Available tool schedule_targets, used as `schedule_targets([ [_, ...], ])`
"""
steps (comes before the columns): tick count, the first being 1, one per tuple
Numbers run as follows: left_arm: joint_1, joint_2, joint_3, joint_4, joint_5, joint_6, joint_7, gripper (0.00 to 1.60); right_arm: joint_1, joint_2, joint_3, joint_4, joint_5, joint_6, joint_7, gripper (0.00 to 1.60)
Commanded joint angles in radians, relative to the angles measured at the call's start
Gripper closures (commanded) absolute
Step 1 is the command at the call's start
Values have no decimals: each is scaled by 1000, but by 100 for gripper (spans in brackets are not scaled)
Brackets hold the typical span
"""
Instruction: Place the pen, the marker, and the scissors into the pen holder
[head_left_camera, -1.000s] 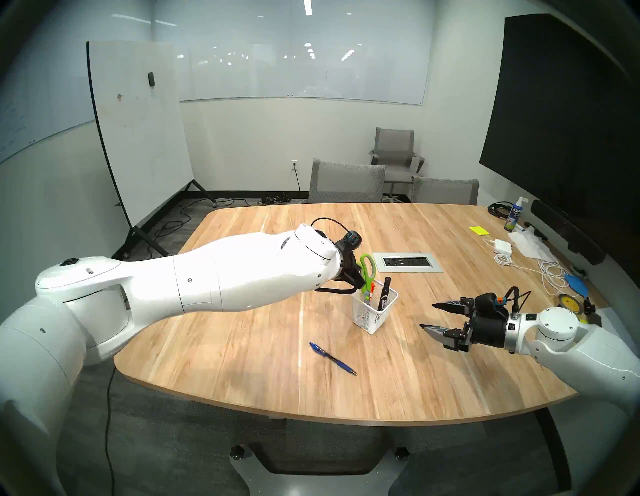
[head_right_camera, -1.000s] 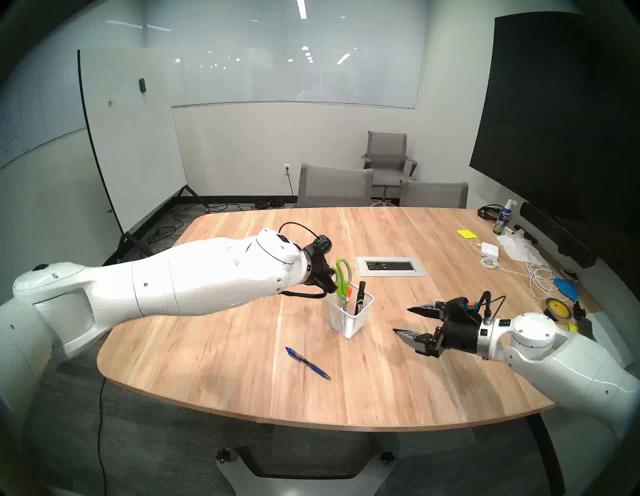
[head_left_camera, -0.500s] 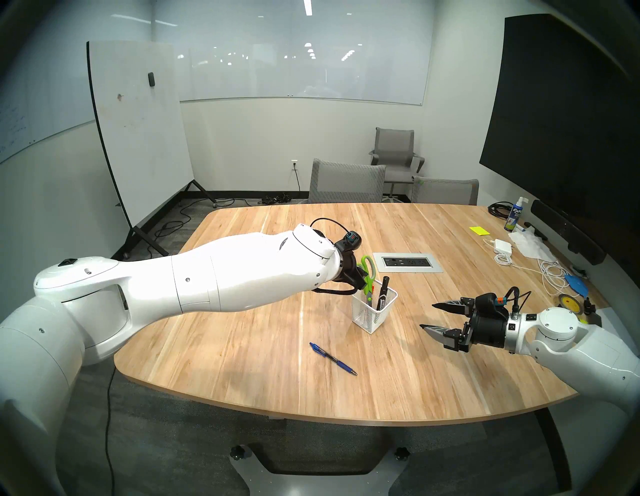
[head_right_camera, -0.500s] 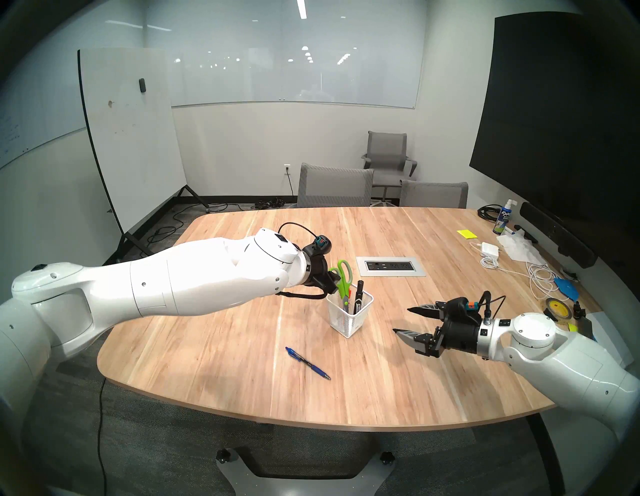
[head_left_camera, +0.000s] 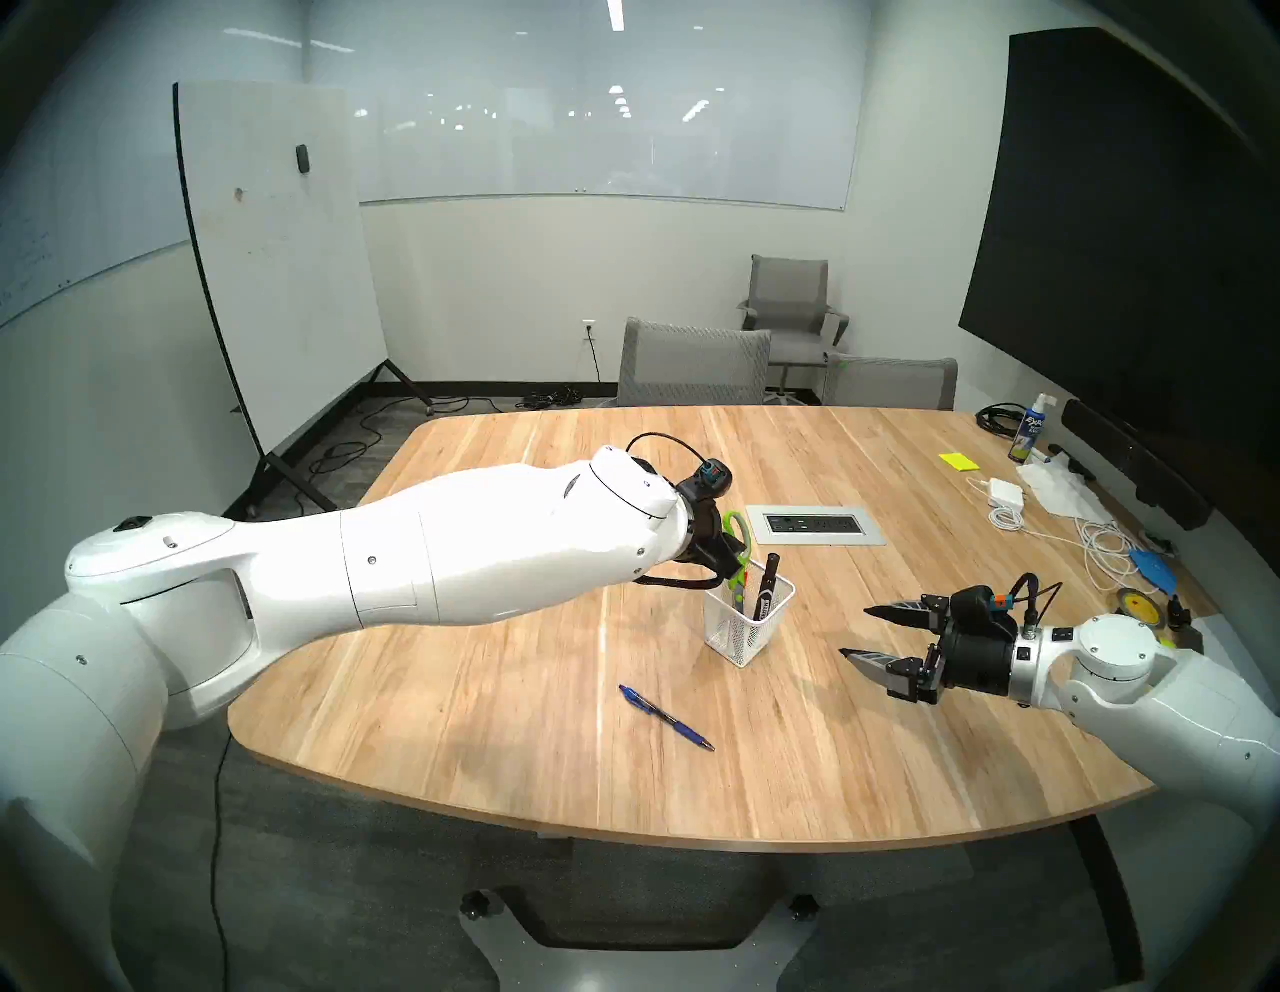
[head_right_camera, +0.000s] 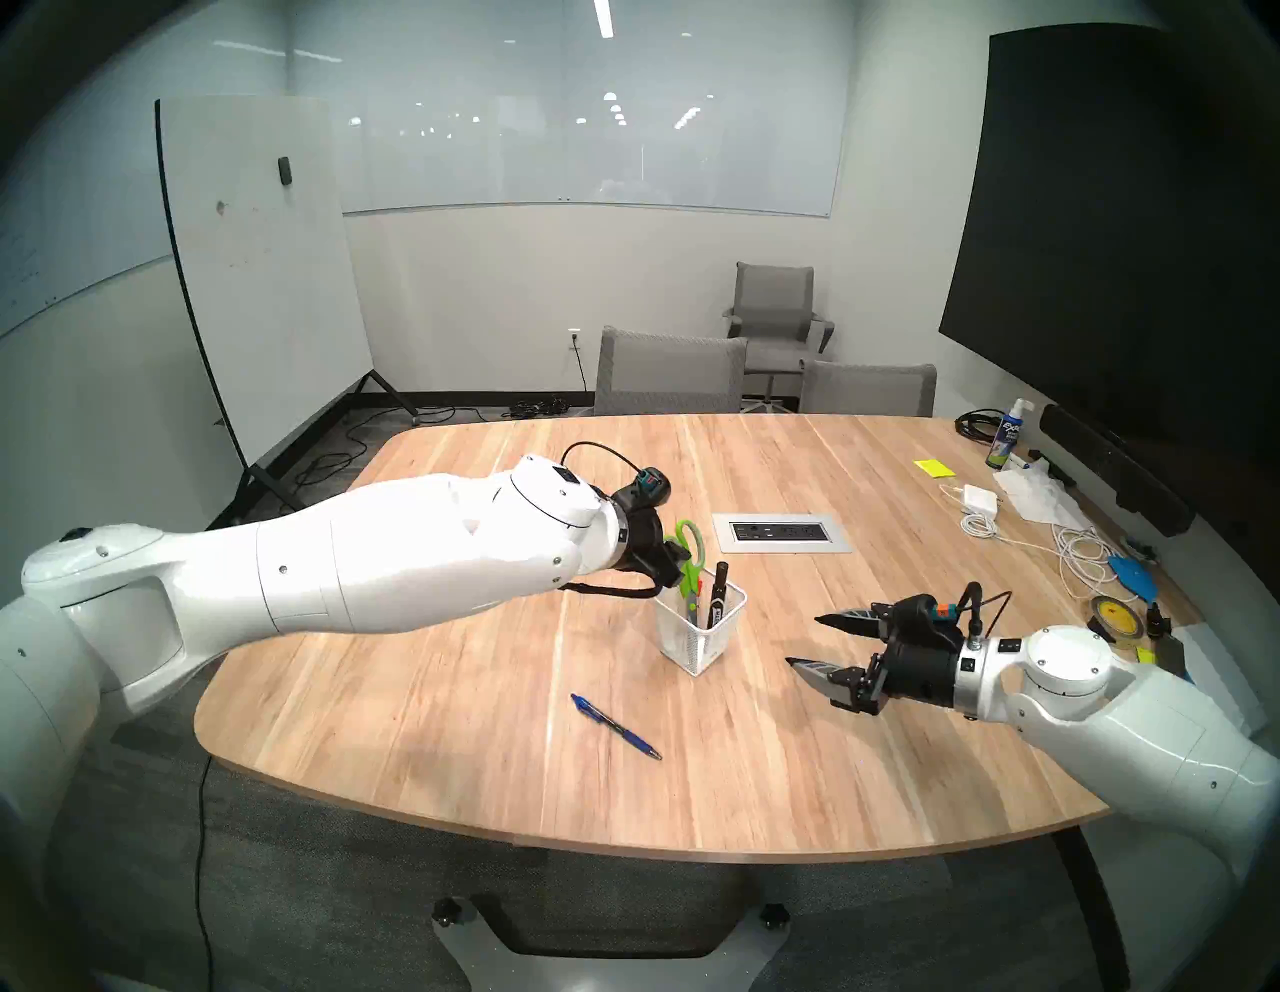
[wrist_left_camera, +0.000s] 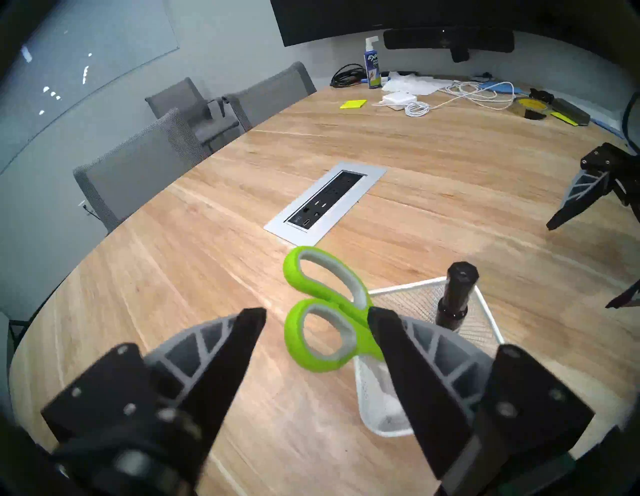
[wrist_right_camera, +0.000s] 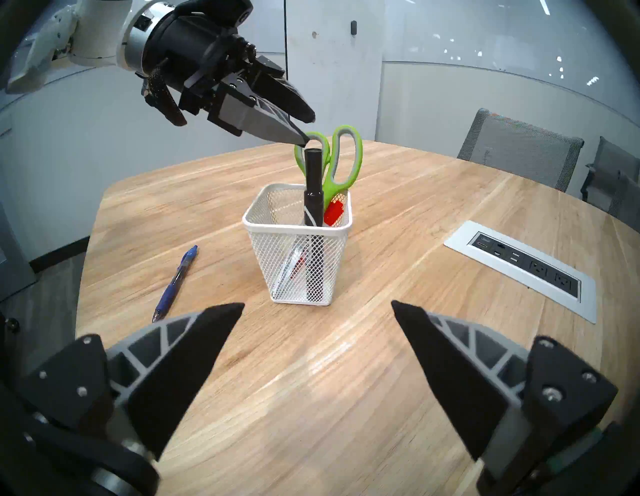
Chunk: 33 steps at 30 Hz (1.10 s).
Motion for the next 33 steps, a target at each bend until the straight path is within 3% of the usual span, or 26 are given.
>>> schedule_targets([
  [1, 3, 42, -33, -121, -19, -2, 62, 36, 11, 2, 12, -6, 4, -6, -1, 0],
  [12, 16, 133, -38, -289, -77, 25, 129, 46, 11, 2, 12, -6, 4, -6, -1, 0],
  [19, 4, 194, -42, -377, -127, 71, 109, 40, 12, 2, 12, -6, 4, -5, -1, 0],
  [26, -11, 290, -64, -478, -196, 121, 74, 38, 11, 2, 12, -6, 4, -6, -1, 0],
  [30, -26, 327, -74, -487, -217, 143, 33, 26, 11, 2, 12, -6, 4, -6, -1, 0],
  [32, -31, 346, -78, -484, -221, 148, 10, 2, 11, 2, 12, -6, 4, -6, -1, 0],
  [33, -35, 353, -78, -481, -224, 156, -3, 0, 11, 2, 12, -6, 4, -6, -1, 0],
])
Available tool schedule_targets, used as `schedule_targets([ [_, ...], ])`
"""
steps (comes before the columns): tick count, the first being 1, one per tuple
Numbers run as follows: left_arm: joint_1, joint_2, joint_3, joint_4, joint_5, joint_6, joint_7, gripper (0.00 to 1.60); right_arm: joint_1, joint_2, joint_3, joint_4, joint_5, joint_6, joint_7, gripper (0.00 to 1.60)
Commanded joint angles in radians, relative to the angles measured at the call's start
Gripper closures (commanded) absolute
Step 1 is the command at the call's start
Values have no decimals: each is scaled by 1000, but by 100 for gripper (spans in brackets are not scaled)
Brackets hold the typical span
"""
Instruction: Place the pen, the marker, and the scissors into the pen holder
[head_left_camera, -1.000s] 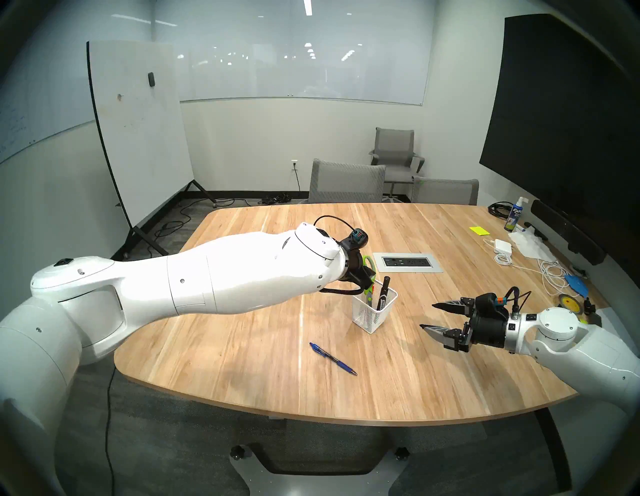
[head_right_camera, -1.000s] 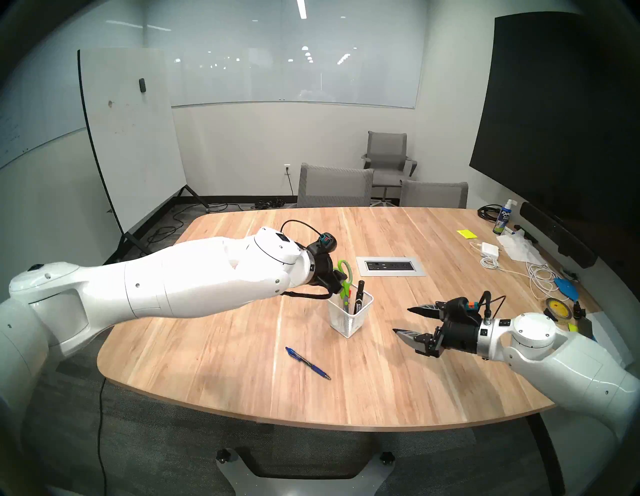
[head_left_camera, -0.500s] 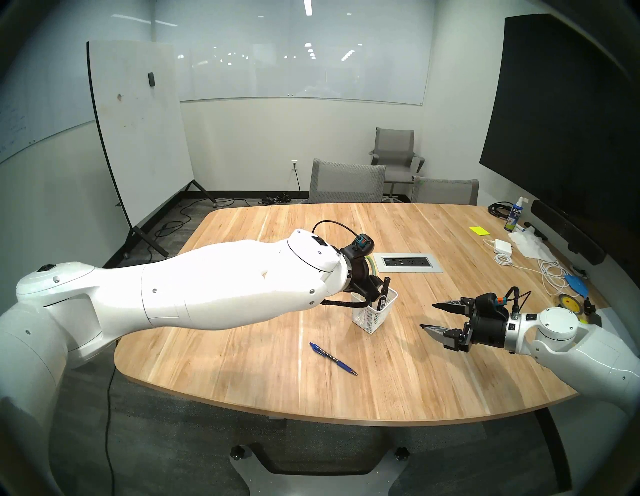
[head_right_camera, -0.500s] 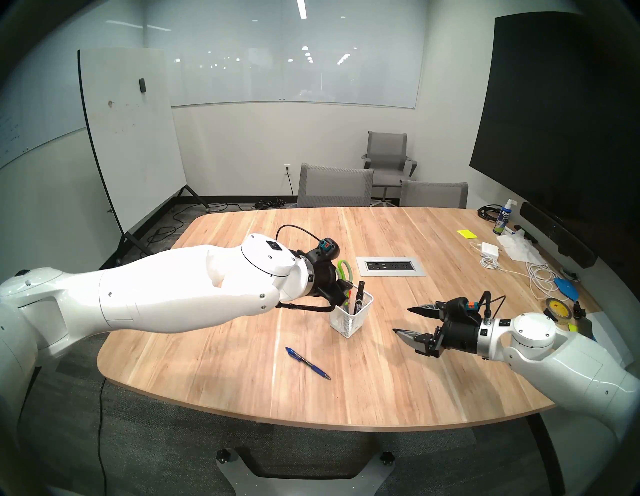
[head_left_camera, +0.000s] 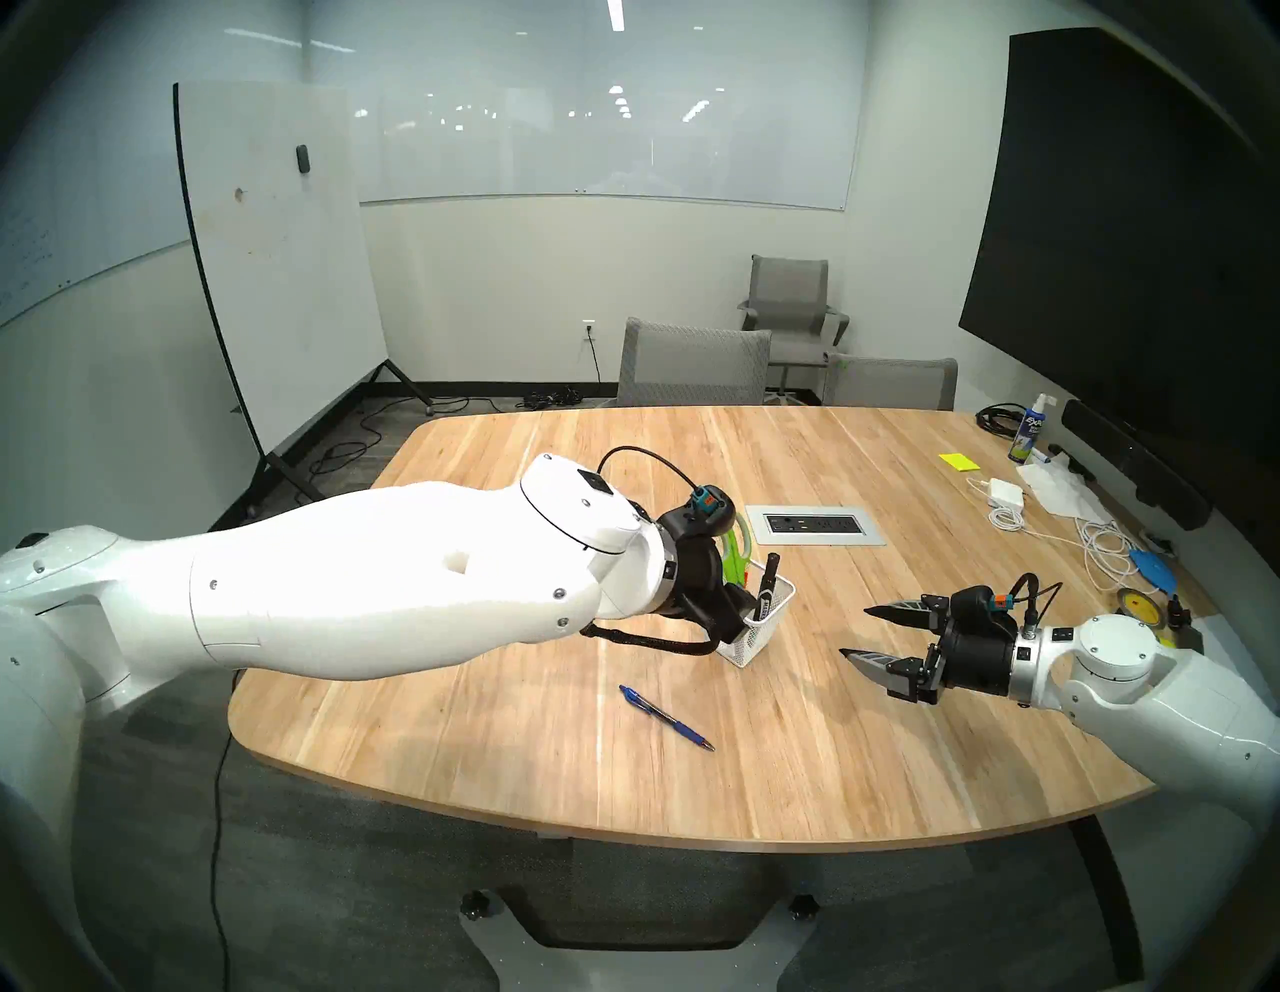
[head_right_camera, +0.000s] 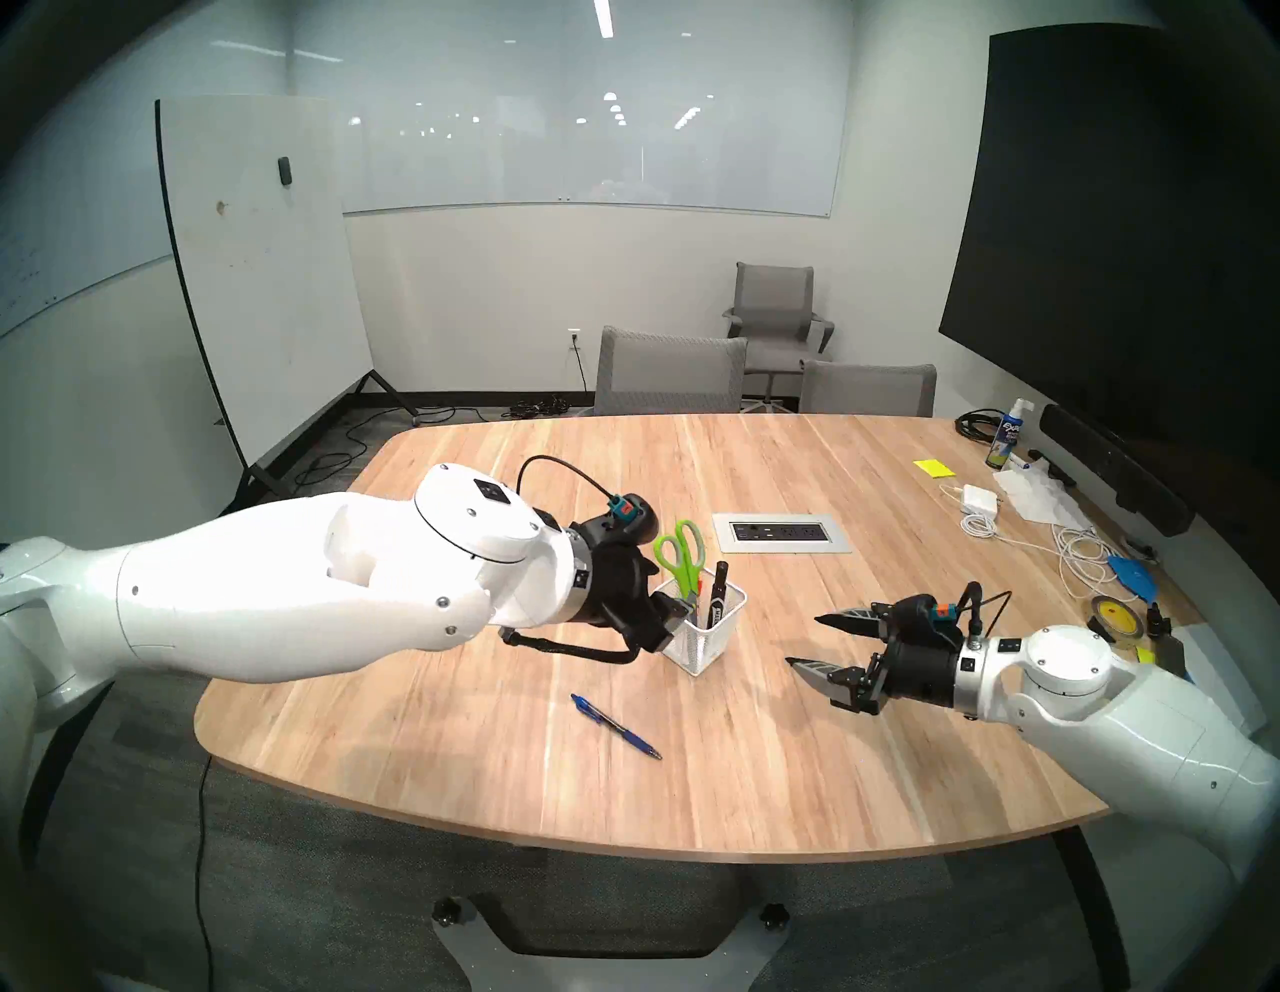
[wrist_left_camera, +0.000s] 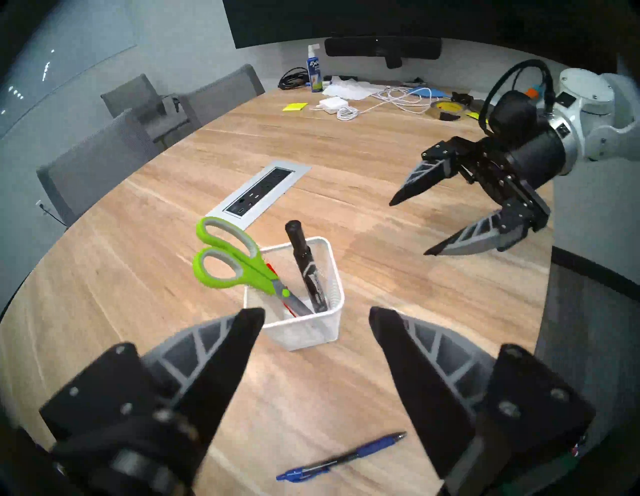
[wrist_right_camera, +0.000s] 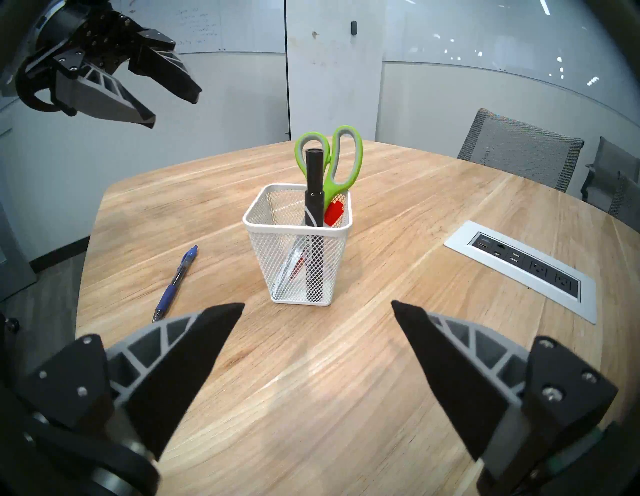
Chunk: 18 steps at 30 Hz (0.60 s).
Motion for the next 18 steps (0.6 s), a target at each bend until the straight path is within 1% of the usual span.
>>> schedule_targets([
  [1, -42, 89, -34, -15, -23, 27, -76, 0, 11, 2, 12, -6, 4, -6, -1, 0],
  [4, -46, 100, -31, 4, -20, 33, -114, 0, 11, 2, 12, -6, 4, -6, -1, 0],
  [12, -59, 102, -10, 78, 18, 41, -268, 0, 11, 2, 12, -6, 4, -6, -1, 0],
  [18, -69, 74, 11, 143, 72, 35, -377, 0, 11, 2, 12, -6, 4, -6, -1, 0],
])
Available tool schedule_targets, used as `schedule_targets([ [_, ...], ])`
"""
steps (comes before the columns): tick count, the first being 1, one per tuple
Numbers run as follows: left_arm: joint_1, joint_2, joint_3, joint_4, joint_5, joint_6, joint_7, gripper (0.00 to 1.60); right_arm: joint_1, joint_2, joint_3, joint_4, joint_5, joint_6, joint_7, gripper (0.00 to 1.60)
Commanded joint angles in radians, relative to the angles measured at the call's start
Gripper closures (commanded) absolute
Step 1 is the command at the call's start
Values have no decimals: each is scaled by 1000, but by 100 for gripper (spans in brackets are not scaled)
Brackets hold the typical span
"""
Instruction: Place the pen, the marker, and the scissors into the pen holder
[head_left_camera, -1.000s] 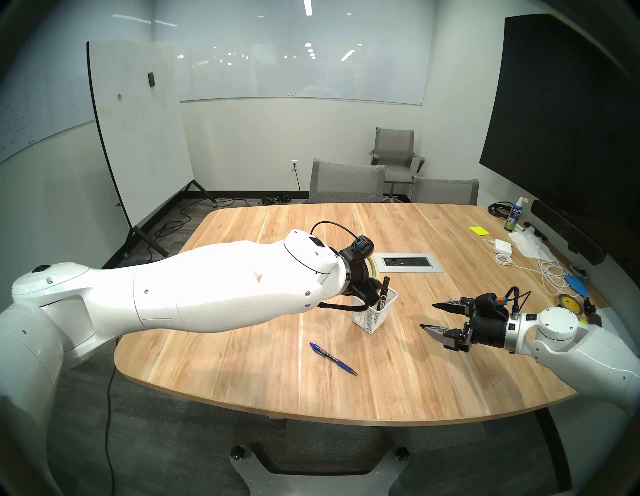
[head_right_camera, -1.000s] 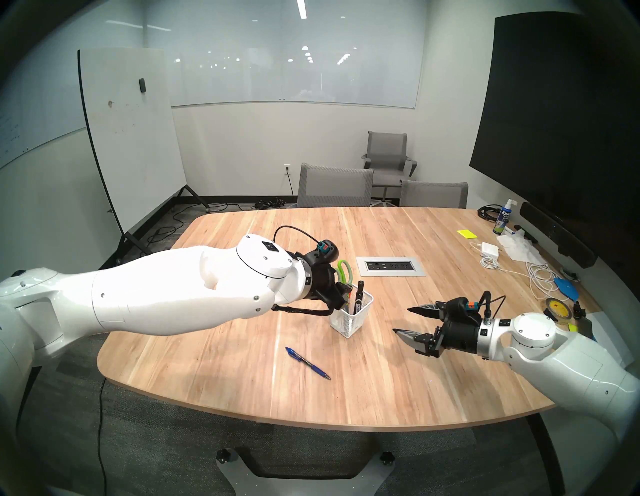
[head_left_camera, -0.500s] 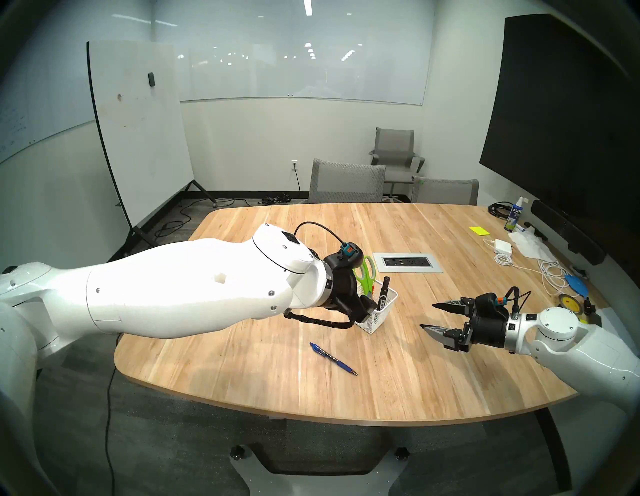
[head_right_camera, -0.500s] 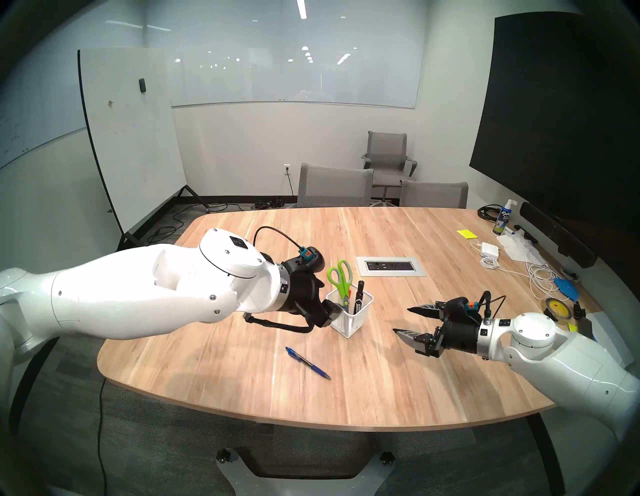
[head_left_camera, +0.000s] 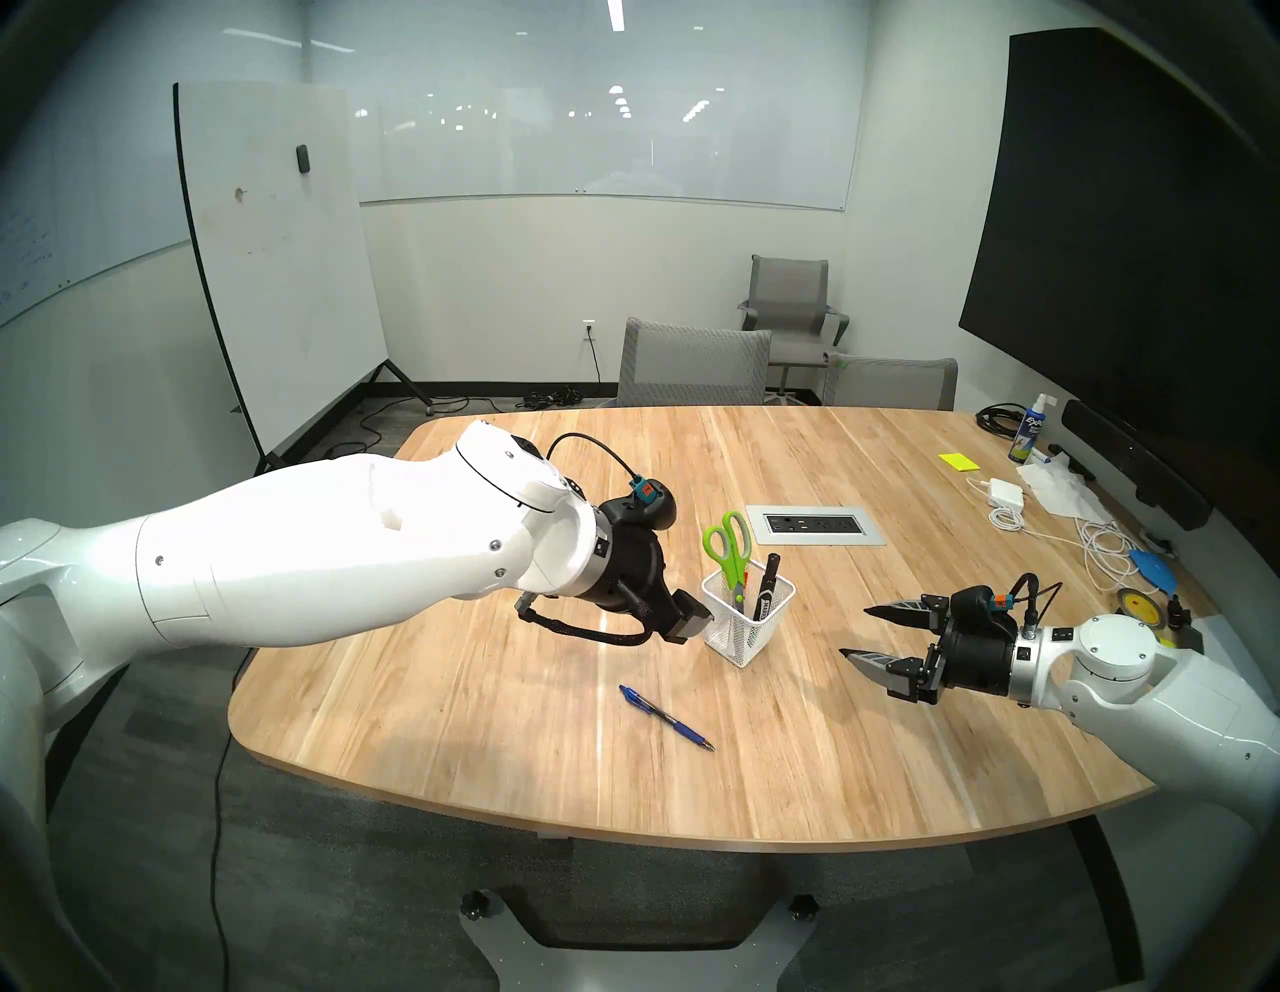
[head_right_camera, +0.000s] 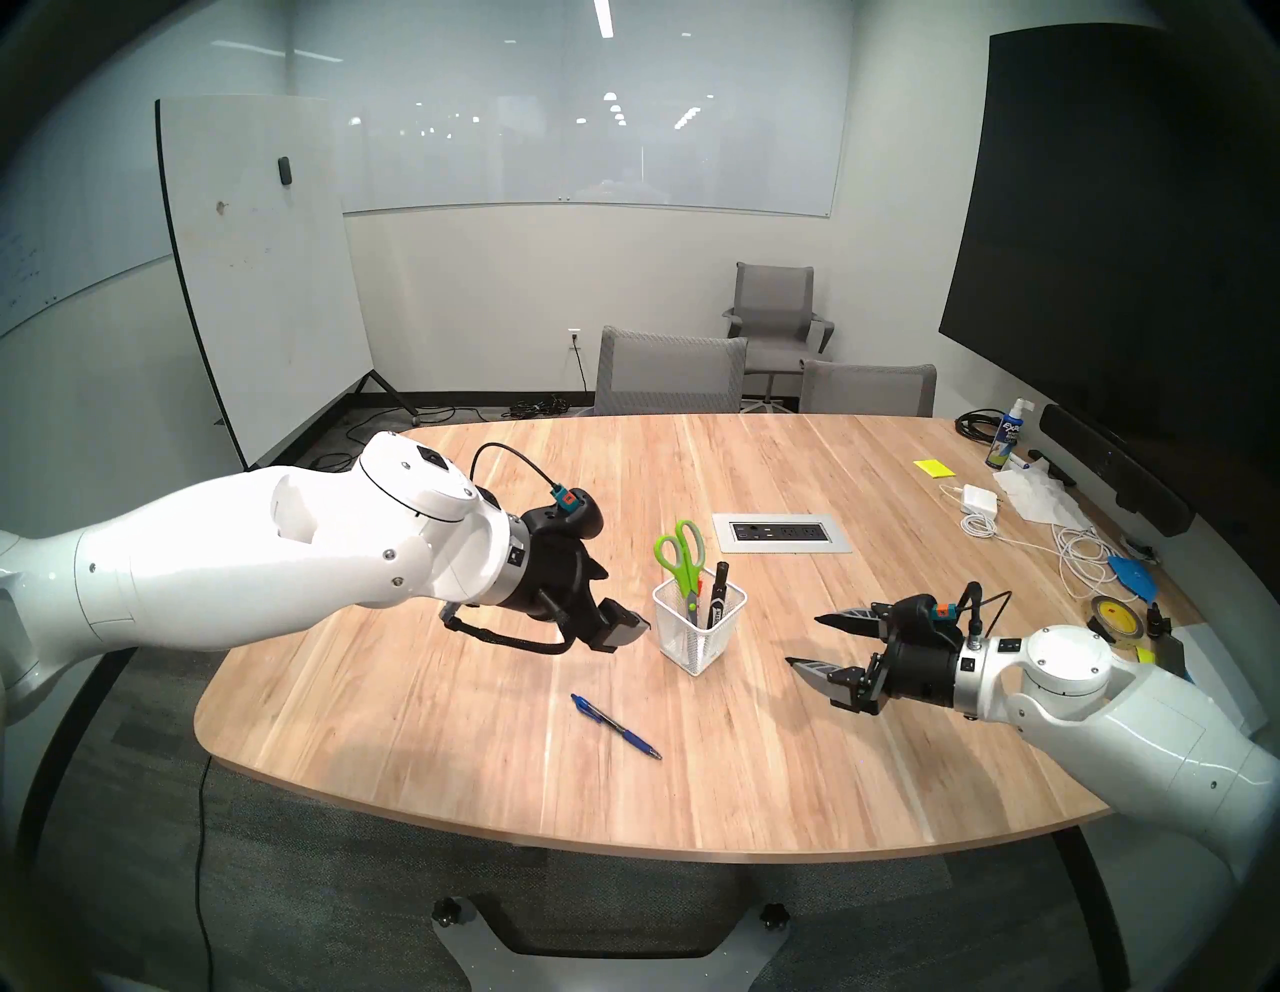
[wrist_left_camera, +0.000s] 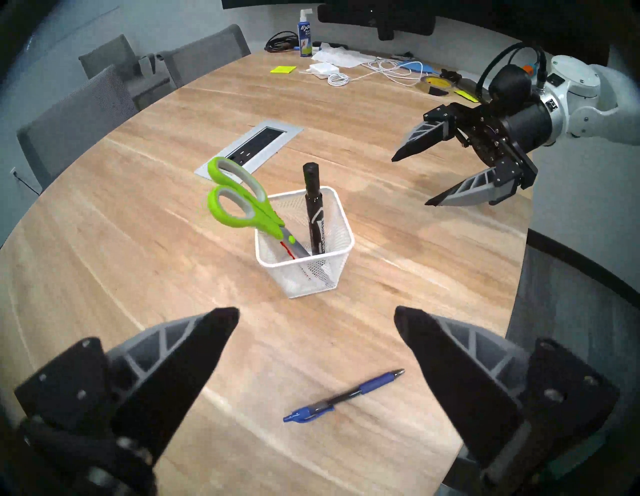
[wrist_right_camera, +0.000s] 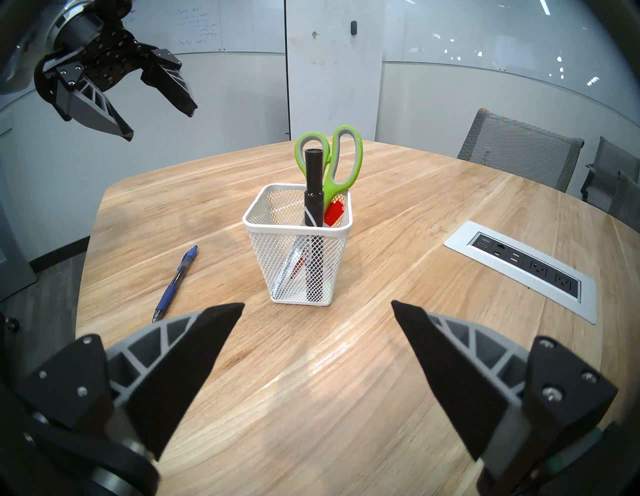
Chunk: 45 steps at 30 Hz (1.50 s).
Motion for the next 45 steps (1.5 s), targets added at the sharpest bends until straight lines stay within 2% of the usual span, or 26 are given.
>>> schedule_targets([
  [1, -34, -33, 9, 62, 58, -15, -121, 0, 11, 2, 12, -6, 4, -6, -1, 0],
  [8, -40, -74, 33, 104, 117, -34, -207, 0, 11, 2, 12, -6, 4, -6, -1, 0],
  [16, -34, -107, 56, 143, 147, -54, -290, 0, 11, 2, 12, -6, 4, -6, -1, 0],
  [27, 22, -124, 94, 164, 170, -110, -314, 0, 11, 2, 12, -6, 4, -6, -1, 0],
  [33, 34, -128, 103, 167, 179, -120, -325, 0, 11, 2, 12, -6, 4, -6, -1, 0],
  [37, 30, -134, 117, 175, 211, -131, -360, 0, 11, 2, 12, -6, 4, -6, -1, 0],
  [45, 11, -160, 156, 190, 268, -102, -398, 0, 11, 2, 12, -6, 4, -6, -1, 0],
])
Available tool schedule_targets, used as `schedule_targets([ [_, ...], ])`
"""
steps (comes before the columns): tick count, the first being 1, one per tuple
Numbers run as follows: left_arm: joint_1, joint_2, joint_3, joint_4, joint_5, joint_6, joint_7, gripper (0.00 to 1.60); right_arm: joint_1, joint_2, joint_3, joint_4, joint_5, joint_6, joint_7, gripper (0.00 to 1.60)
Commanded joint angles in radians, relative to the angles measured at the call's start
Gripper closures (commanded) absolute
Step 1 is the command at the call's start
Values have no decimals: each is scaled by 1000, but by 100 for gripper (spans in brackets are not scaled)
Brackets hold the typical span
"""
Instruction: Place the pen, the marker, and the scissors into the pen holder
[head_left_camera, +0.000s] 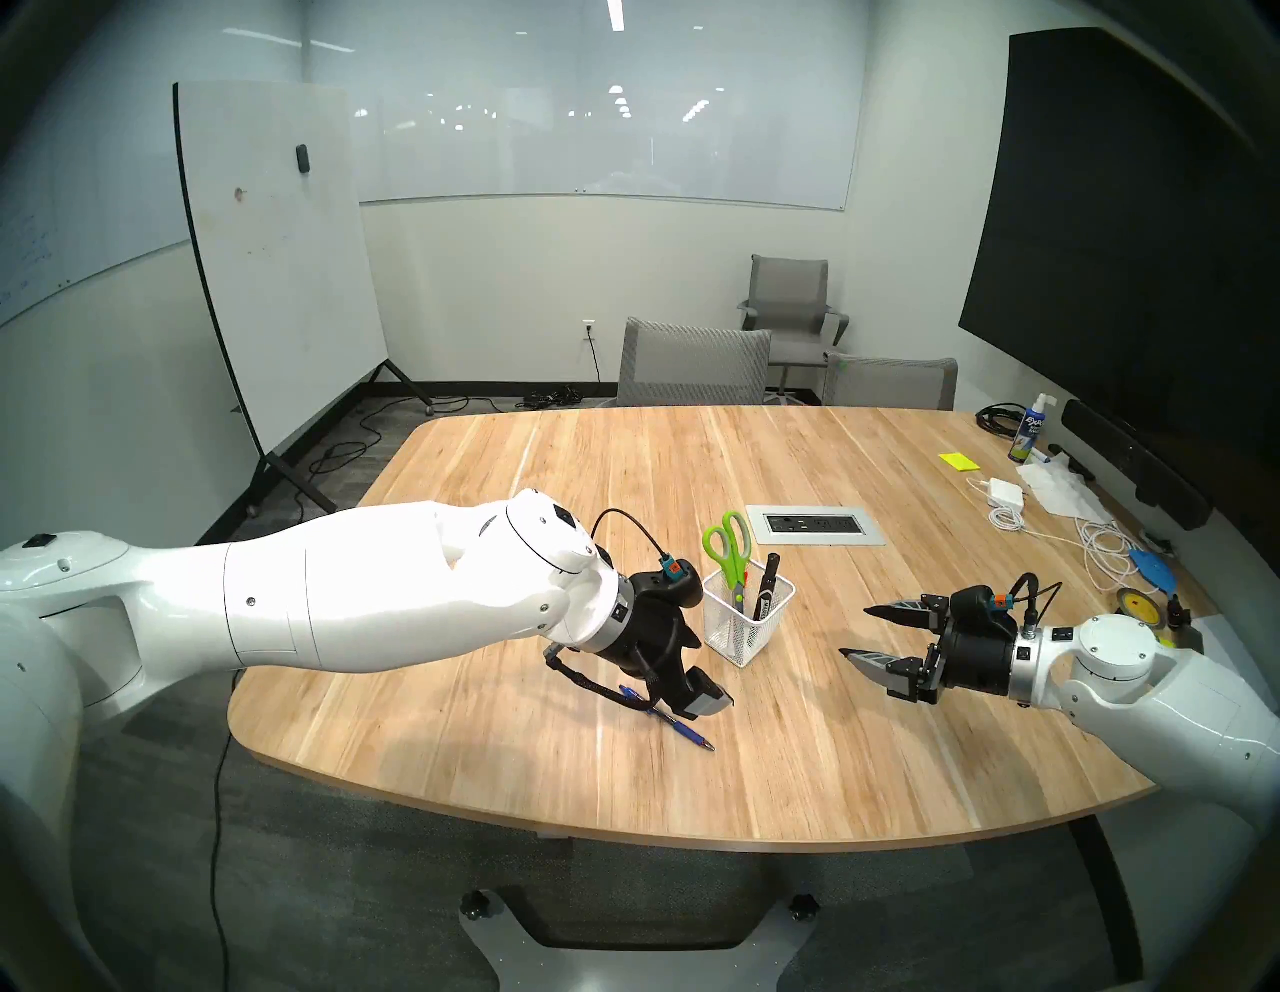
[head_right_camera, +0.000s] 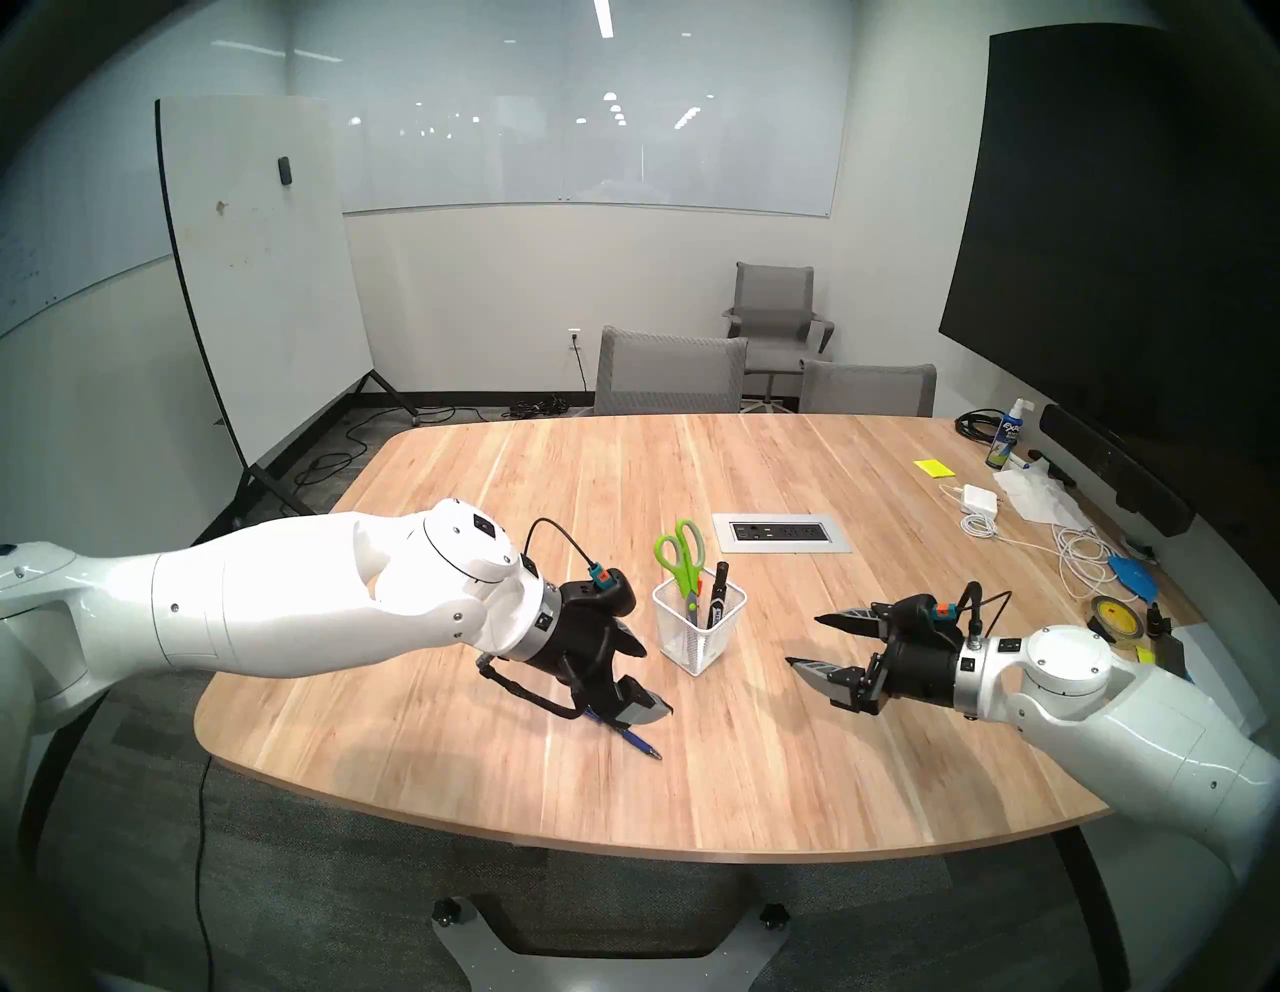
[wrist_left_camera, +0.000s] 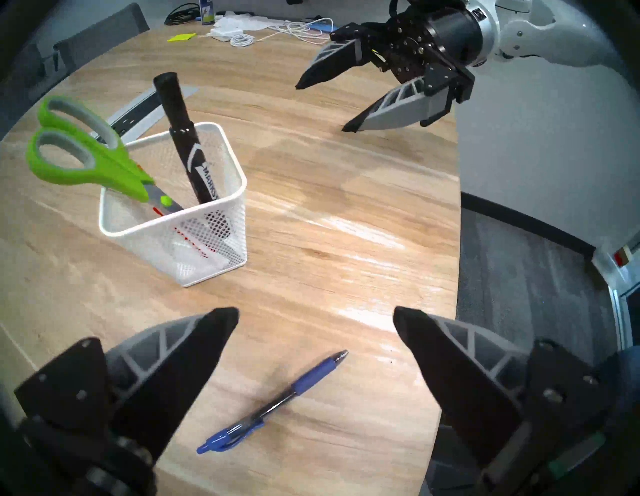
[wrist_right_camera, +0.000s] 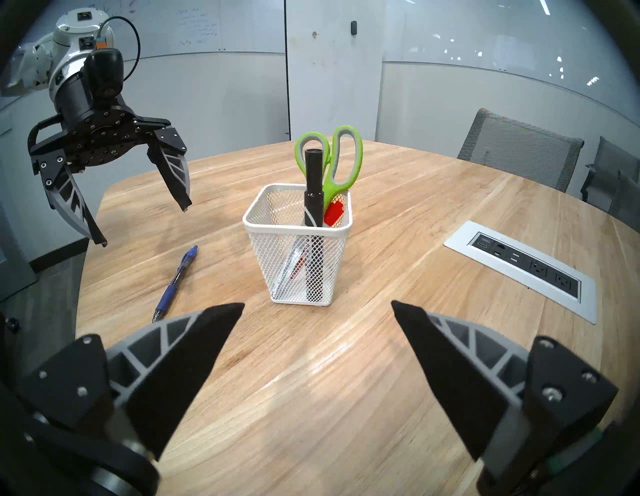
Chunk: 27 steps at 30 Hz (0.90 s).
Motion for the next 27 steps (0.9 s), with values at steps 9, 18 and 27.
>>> schedule_targets([
  [9, -42, -27, 49, 26, 71, 30, -72, 0, 11, 2, 12, -6, 4, -6, -1, 0],
  [18, -65, -49, 79, 50, 115, 60, -107, 0, 11, 2, 12, -6, 4, -6, -1, 0],
  [27, -56, -81, 98, 84, 144, 99, -94, 0, 11, 2, 12, -6, 4, -6, -1, 0],
])
